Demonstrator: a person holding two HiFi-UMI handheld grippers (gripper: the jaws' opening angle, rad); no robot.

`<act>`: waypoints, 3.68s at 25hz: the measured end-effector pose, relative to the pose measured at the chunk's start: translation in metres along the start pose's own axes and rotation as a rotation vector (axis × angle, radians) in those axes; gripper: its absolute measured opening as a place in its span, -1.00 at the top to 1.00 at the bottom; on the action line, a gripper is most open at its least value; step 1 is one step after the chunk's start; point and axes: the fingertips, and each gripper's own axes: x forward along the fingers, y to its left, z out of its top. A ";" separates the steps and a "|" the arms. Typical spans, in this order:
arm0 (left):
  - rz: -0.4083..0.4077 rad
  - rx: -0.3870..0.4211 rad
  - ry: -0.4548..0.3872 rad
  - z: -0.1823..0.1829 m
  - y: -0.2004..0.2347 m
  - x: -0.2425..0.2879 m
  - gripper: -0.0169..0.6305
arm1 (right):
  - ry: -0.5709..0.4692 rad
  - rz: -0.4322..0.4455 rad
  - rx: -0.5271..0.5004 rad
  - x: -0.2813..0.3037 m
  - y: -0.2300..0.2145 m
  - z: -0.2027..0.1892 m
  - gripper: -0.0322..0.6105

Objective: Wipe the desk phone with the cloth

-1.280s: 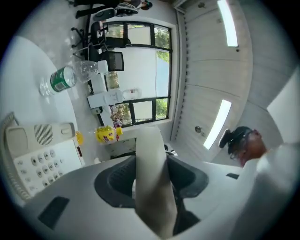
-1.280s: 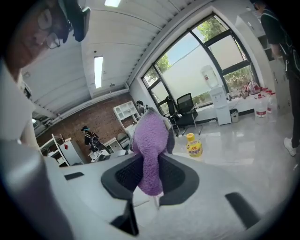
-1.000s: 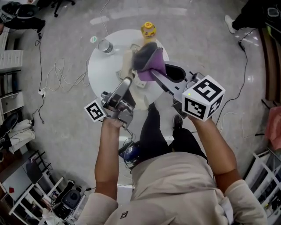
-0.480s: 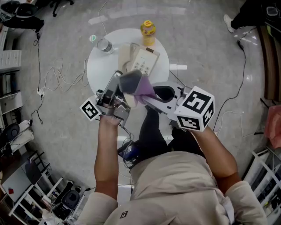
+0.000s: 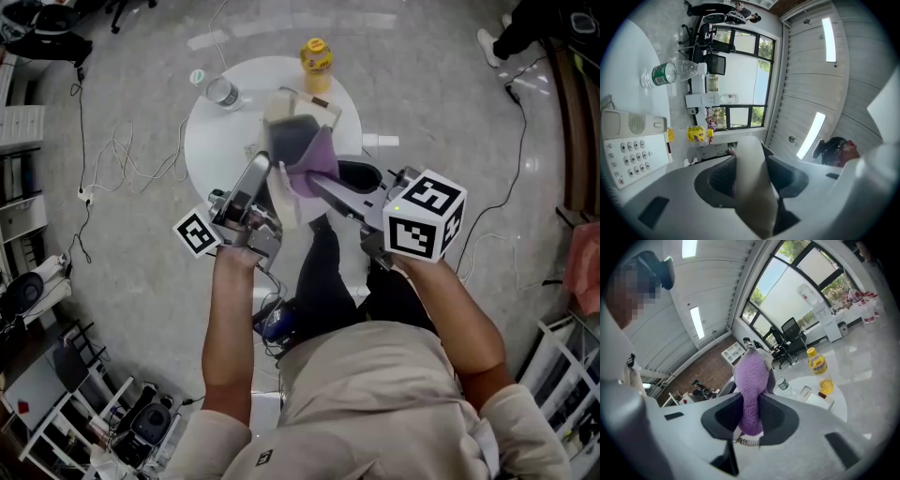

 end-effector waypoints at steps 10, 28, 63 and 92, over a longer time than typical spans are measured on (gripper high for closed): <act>0.001 -0.036 -0.058 -0.002 0.002 -0.001 0.32 | -0.021 0.004 -0.016 0.008 0.001 0.010 0.65; 0.097 0.149 0.020 0.007 0.008 0.007 0.32 | 0.089 -0.024 -0.109 -0.028 0.009 -0.017 0.65; 0.513 0.862 0.370 -0.015 0.057 0.009 0.33 | 0.421 -0.444 -0.757 0.018 -0.076 0.075 0.64; 0.807 1.105 0.507 0.039 0.183 -0.020 0.33 | 0.066 -0.501 -0.463 -0.072 -0.097 0.055 0.64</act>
